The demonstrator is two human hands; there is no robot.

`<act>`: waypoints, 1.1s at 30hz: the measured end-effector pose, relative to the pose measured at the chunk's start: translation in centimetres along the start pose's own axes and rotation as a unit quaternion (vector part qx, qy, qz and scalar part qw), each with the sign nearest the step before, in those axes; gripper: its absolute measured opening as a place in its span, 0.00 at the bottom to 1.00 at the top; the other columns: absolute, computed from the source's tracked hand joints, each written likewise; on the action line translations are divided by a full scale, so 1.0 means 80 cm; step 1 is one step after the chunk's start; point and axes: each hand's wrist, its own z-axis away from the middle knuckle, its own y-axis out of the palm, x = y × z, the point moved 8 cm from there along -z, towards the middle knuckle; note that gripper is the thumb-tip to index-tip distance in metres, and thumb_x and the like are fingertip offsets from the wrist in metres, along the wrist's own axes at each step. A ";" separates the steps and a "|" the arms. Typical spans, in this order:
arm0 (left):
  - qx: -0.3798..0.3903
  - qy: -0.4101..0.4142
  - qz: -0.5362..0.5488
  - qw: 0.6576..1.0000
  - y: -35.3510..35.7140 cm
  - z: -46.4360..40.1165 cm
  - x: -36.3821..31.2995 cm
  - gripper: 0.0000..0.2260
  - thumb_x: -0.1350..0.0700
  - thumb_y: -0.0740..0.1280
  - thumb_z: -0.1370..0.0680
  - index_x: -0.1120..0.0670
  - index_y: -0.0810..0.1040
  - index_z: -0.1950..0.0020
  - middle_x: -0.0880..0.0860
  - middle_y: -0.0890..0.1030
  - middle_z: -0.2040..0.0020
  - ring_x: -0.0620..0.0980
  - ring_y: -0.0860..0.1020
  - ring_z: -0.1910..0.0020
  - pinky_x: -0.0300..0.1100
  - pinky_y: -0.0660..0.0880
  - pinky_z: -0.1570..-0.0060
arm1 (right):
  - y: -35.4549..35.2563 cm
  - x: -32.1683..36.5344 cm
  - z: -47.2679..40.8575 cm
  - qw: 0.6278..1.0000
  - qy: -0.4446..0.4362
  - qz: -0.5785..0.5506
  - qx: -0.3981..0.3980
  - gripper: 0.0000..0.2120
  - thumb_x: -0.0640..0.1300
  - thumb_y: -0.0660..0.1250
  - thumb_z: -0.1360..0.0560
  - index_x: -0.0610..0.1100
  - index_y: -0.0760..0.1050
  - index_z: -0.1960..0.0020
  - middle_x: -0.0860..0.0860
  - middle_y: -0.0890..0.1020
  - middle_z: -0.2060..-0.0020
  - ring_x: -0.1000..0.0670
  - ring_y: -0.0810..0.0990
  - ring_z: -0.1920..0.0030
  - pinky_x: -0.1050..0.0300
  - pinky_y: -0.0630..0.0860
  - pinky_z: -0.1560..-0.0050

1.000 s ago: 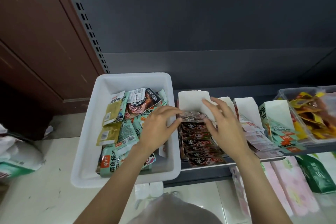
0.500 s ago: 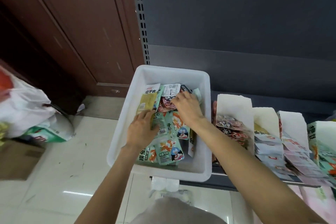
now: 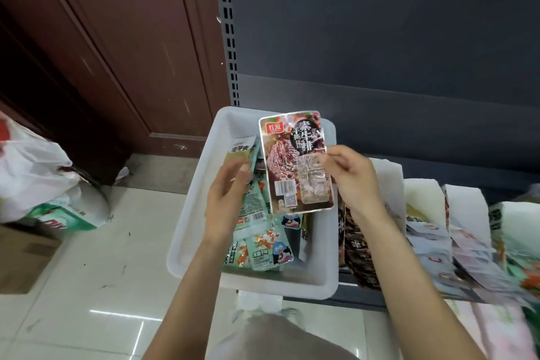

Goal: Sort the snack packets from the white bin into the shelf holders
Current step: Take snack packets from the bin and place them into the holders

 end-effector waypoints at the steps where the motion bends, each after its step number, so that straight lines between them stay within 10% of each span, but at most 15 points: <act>1: 0.027 -0.004 0.020 0.999 0.011 0.005 -0.003 0.12 0.48 0.65 0.23 0.47 0.78 0.41 0.47 0.81 0.44 0.44 0.80 0.46 0.43 0.75 0.44 | -0.001 -0.005 0.011 0.997 0.044 -0.059 0.018 0.05 0.37 0.65 0.23 0.40 0.79 0.50 0.49 0.84 0.55 0.55 0.82 0.56 0.63 0.77 0.56; 8: 0.088 0.003 -0.039 0.995 0.051 0.019 -0.015 0.15 0.56 0.71 0.26 0.46 0.77 0.41 0.45 0.82 0.48 0.46 0.79 0.47 0.50 0.77 0.44 | -0.012 -0.018 0.051 0.987 0.078 -0.139 0.031 0.07 0.37 0.65 0.23 0.47 0.79 0.51 0.52 0.85 0.56 0.54 0.82 0.54 0.62 0.76 0.55; 14: 0.129 0.083 -0.046 0.987 0.092 0.056 -0.050 0.24 0.52 0.69 0.26 0.45 0.67 0.31 0.39 0.74 0.38 0.34 0.75 0.43 0.27 0.73 0.50 | -0.054 0.044 0.097 0.944 -0.221 0.155 -0.192 0.07 0.39 0.66 0.23 0.43 0.81 0.48 0.53 0.84 0.54 0.57 0.81 0.56 0.63 0.77 0.56; 18: 0.219 0.092 0.057 0.970 0.151 0.072 -0.072 0.13 0.53 0.67 0.24 0.50 0.74 0.39 0.49 0.80 0.45 0.42 0.79 0.46 0.44 0.76 0.44 | -0.042 0.062 0.125 0.857 -0.352 0.311 -0.213 0.08 0.40 0.66 0.24 0.42 0.82 0.48 0.50 0.84 0.51 0.50 0.82 0.55 0.53 0.79 0.57; 24: 0.181 0.281 -0.145 0.931 0.205 0.050 -0.078 0.10 0.56 0.59 0.18 0.54 0.77 0.41 0.55 0.82 0.61 0.46 0.77 0.66 0.41 0.74 0.63 | -0.122 0.042 0.110 0.920 -0.240 0.205 -0.232 0.14 0.43 0.69 0.24 0.42 0.76 0.39 0.51 0.80 0.48 0.59 0.80 0.51 0.65 0.78 0.55; 29: 0.188 0.360 -0.286 0.868 0.239 0.042 -0.060 0.11 0.59 0.60 0.19 0.56 0.78 0.39 0.51 0.82 0.61 0.42 0.72 0.68 0.34 0.65 0.67 | -0.189 0.017 0.081 0.948 -0.136 0.186 -0.221 0.33 0.39 0.70 0.25 0.52 0.59 0.26 0.54 0.71 0.37 0.60 0.79 0.50 0.71 0.76 0.57; 33: 0.248 0.396 -0.308 0.829 0.256 0.049 -0.048 0.12 0.59 0.61 0.20 0.51 0.78 0.39 0.49 0.84 0.54 0.46 0.78 0.63 0.34 0.69 0.63 | -0.180 0.003 0.062 0.924 -0.188 0.295 -0.152 0.28 0.41 0.69 0.24 0.54 0.64 0.28 0.53 0.71 0.36 0.54 0.79 0.50 0.61 0.78 0.56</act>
